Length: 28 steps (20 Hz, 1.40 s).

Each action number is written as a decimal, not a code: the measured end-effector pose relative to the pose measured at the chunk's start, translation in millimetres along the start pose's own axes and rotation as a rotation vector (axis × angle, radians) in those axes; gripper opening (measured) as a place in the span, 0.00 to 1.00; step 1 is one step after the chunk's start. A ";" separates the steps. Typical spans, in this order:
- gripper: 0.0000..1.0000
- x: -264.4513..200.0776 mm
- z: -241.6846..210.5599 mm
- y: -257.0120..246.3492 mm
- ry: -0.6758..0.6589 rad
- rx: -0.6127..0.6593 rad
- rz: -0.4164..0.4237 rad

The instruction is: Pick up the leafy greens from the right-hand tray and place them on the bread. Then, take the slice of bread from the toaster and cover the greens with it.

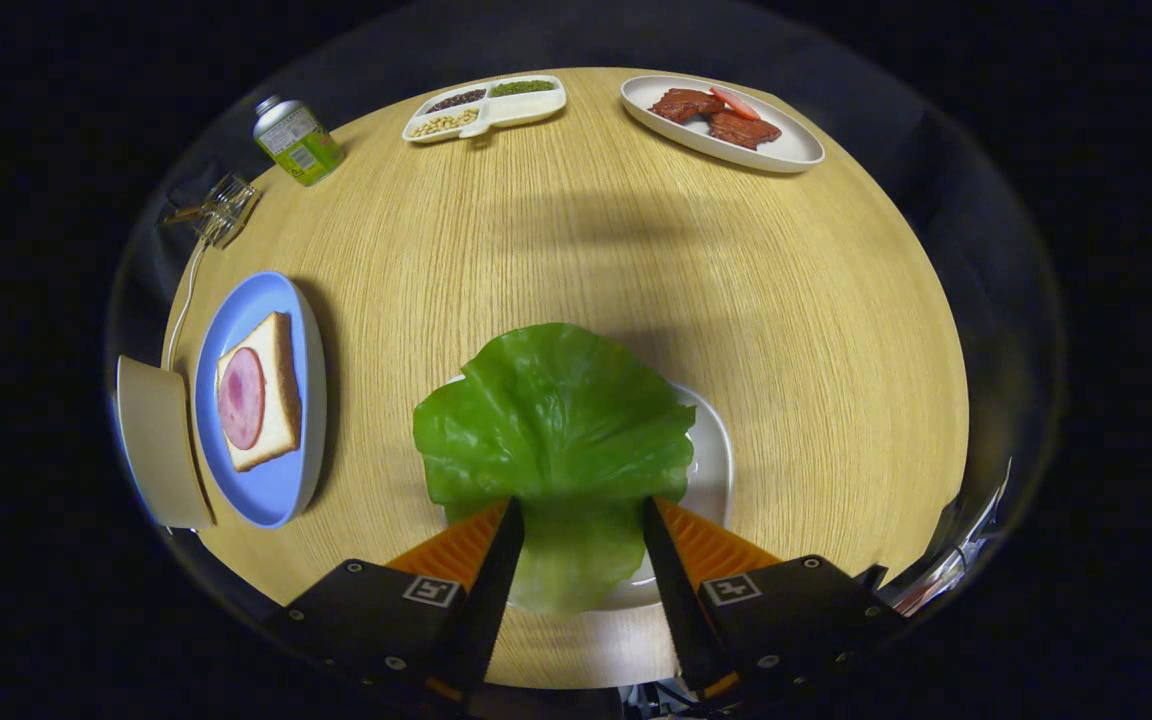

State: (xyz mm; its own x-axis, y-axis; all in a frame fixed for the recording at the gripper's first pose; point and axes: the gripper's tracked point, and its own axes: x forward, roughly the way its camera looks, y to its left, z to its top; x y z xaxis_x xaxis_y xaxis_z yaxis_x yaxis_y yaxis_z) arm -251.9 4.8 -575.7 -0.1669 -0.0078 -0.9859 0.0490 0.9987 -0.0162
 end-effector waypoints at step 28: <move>0.02 -88.0 36.0 84.5 -0.190 -0.062 0.245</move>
State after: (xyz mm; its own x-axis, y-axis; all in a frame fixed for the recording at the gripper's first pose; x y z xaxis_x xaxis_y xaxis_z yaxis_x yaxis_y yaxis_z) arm -197.7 88.0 -496.3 0.0302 0.2302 -0.9727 0.0038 0.9731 0.2304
